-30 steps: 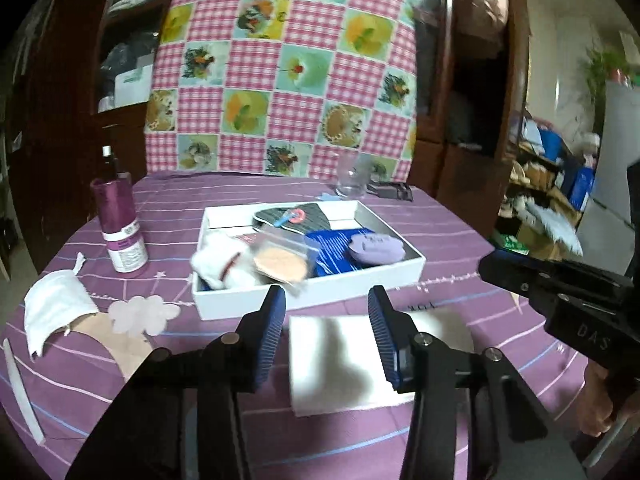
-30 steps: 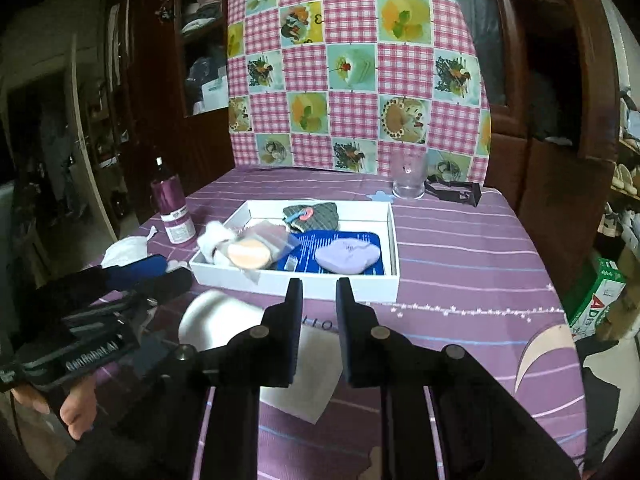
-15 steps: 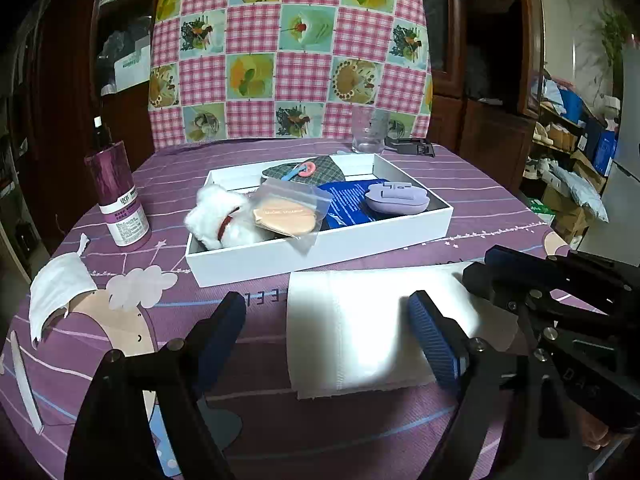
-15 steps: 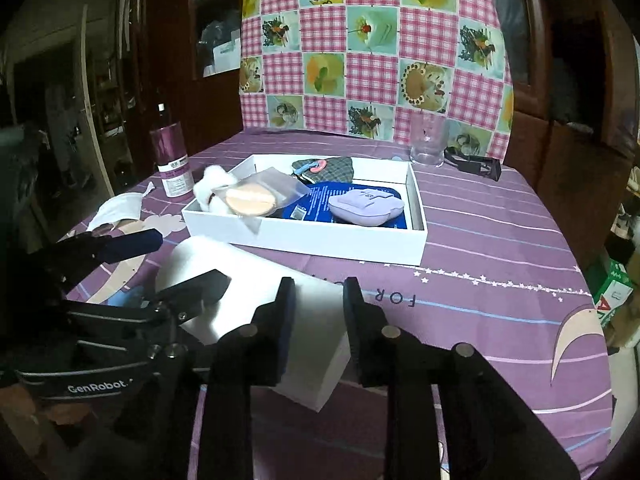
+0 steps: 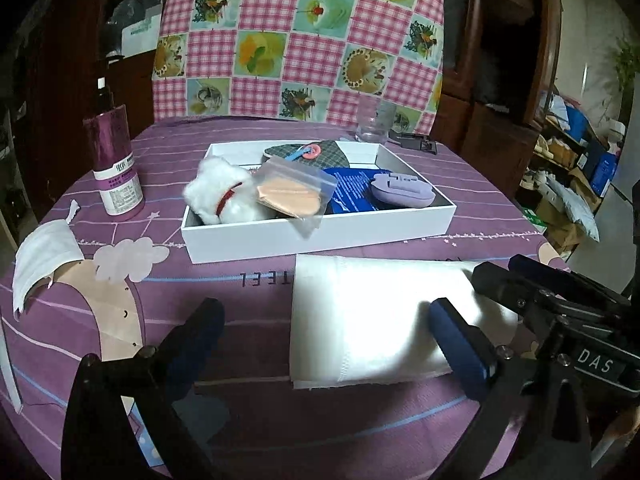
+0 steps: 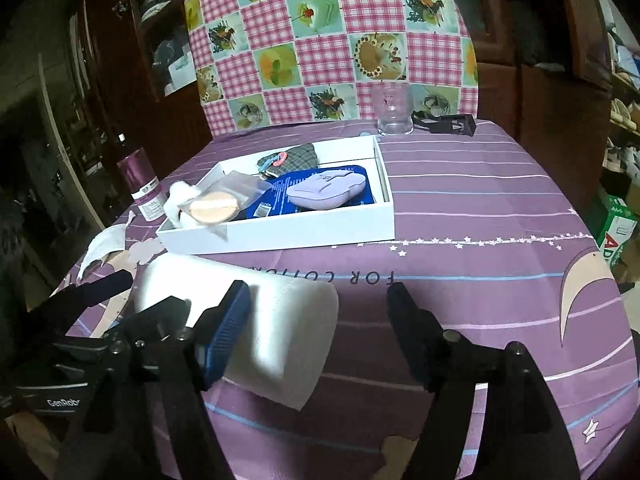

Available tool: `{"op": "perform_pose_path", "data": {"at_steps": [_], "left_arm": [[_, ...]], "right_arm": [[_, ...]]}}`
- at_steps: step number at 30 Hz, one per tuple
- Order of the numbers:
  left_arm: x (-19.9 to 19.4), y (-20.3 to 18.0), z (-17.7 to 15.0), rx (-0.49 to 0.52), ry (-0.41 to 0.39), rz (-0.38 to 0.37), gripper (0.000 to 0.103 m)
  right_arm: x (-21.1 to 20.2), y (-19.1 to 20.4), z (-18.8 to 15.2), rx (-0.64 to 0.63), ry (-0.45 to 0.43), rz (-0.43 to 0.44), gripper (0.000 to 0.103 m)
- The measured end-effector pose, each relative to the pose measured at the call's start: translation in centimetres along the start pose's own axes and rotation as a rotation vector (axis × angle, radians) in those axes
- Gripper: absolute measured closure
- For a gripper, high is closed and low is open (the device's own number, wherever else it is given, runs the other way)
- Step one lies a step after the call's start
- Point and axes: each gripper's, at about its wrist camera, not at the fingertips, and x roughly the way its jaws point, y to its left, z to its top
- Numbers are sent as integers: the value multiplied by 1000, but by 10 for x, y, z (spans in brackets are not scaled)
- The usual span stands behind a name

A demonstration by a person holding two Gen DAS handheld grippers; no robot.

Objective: Organize soft objects

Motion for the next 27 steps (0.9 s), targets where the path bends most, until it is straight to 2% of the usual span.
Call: {"op": "perform_pose_path", "data": {"at_steps": [6, 13, 16, 21, 27], "left_arm": [[-4, -2, -2, 24, -10, 40, 0], [-6, -3, -2, 37, -19, 66, 0], [-9, -7, -2, 65, -37, 115, 0], [-14, -17, -3, 166, -74, 195, 0], [-13, -14, -2, 163, -65, 181, 0]], "right_arm": [[-4, 10, -1, -84, -24, -86, 29], [-5, 12, -2, -100, -29, -104, 29], [-5, 13, -3, -121, -34, -112, 29], [-7, 23, -5, -223, -59, -167, 29], [-7, 21, -4, -216, -56, -160, 28]]}}
